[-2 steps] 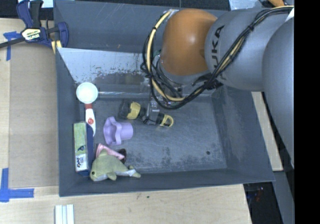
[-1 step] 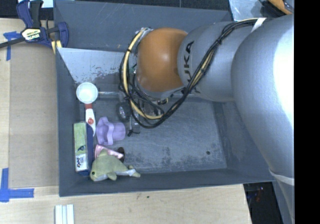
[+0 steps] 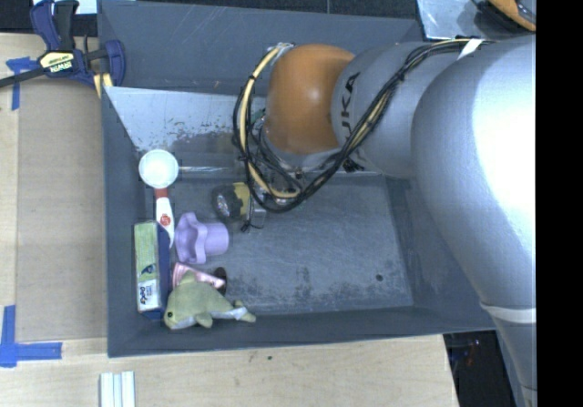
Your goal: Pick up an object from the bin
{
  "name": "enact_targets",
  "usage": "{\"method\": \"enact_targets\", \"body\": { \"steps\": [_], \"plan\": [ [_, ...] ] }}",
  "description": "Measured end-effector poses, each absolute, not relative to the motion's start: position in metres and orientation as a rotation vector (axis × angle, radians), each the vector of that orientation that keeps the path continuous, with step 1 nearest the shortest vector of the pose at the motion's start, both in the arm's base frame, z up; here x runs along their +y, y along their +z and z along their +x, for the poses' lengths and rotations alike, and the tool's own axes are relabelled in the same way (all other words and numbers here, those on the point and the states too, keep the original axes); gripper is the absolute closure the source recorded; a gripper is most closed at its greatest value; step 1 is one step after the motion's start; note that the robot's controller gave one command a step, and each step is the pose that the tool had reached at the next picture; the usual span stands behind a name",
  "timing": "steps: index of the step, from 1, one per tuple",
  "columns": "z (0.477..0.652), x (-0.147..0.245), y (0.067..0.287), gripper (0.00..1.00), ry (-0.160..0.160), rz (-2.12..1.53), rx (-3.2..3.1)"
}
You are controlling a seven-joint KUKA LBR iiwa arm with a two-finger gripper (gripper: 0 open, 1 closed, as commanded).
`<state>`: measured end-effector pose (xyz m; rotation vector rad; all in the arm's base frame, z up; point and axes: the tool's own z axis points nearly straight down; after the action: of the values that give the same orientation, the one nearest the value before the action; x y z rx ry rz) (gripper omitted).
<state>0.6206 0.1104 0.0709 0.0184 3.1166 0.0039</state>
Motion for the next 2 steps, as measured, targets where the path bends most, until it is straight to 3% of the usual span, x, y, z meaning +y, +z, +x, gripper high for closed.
{"method": "enact_targets", "body": {
  "steps": [1,2],
  "plan": [
    [0.5699,0.1709,0.0711,1.0,0.007,-0.61,3.053],
    [0.5699,0.1708,0.0714,1.0,0.007,-0.609,3.053]
  ]
}}
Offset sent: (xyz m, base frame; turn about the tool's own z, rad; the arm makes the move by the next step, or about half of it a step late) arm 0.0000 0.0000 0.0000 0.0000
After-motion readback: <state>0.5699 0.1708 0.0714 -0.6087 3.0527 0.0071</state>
